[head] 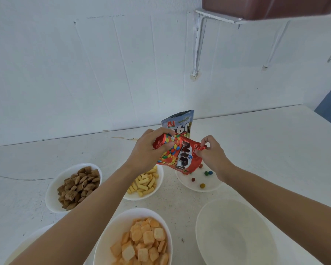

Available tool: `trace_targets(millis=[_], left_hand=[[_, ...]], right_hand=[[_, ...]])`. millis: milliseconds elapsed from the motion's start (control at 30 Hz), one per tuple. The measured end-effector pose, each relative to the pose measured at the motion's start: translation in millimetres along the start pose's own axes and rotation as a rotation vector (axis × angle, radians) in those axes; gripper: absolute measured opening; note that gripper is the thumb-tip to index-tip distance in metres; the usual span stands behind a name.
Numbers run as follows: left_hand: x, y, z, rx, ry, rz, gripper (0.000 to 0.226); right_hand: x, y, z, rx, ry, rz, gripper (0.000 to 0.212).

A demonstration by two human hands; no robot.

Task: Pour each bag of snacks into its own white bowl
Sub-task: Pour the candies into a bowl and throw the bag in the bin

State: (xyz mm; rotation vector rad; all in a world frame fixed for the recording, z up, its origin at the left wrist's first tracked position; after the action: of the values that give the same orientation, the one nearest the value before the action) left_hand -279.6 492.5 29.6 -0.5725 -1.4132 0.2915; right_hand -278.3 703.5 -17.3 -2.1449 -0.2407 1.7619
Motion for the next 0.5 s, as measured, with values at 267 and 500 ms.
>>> trace_targets(millis=[267,500], left_hand=[[5.1,3.6,-0.5,0.005,0.035,0.010,0.019],[14.0,-6.1,-5.7,0.067,0.055,-0.083,0.020]], right_hand=[[1.1,-5.8,-8.3,0.026,-0.004,0.062,0.022],[-16.6,-10.6,-9.2,0.082,-0.164,0.032,0.026]])
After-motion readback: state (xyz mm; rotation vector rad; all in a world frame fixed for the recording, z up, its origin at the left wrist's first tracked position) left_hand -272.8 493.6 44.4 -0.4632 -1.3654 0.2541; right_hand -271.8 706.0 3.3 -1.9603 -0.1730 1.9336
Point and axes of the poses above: each hand's wrist, its own z-axis towards the middle knuckle, its own y-axis out of the palm, x = y × z, the point moved 2 cm from there along z, towards the middle knuckle, and after that the axes turned 5 degrees about -y, right-handed, at the moved point
